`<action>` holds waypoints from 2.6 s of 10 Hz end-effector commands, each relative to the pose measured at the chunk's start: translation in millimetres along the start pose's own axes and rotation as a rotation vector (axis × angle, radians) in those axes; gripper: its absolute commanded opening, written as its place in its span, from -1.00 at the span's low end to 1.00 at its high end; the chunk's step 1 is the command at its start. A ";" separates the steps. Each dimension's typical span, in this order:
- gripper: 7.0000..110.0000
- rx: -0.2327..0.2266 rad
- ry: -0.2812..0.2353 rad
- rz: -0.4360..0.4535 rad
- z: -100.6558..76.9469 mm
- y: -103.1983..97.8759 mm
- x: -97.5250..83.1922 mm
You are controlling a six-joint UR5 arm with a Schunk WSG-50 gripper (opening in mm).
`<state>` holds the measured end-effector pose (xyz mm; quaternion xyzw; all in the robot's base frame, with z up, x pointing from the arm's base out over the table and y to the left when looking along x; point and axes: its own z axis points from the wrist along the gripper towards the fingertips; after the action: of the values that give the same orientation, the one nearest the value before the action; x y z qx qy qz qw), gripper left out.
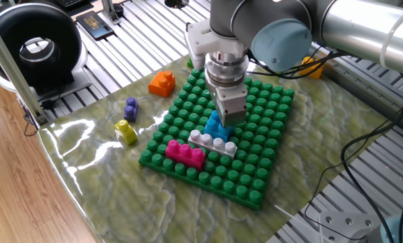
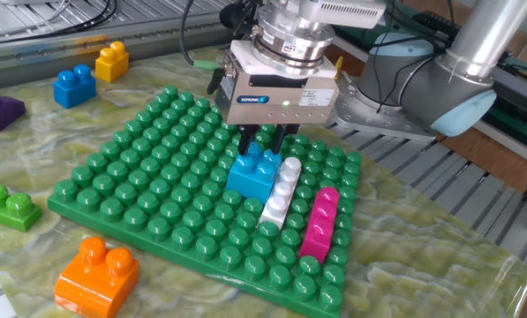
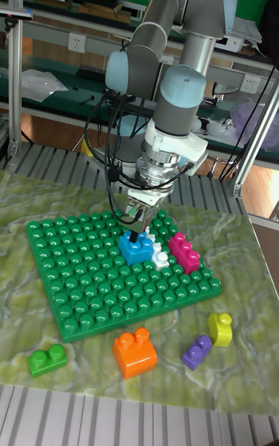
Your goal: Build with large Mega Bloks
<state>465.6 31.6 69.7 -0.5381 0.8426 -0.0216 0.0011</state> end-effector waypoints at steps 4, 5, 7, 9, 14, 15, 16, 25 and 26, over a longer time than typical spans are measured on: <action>-0.28 -0.004 -0.014 -0.001 1.2 2.1 -3.0; -0.28 -0.005 -0.015 0.002 2.9 3.0 -2.7; -0.28 -0.009 -0.021 0.007 3.3 5.1 -4.4; -0.28 -0.009 -0.020 0.007 2.8 5.5 -3.8; -0.28 -0.006 -0.018 0.005 4.7 4.0 -4.1; -0.28 -0.003 -0.016 0.004 5.8 2.7 -3.3; -0.28 -0.001 -0.015 0.002 6.7 1.7 -2.9; -0.28 0.008 -0.009 -0.018 13.4 -9.4 -7.5; -0.28 -0.003 -0.007 -0.029 11.2 -8.0 -7.4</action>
<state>474.2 29.2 60.3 -0.5502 0.8346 -0.0281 0.0006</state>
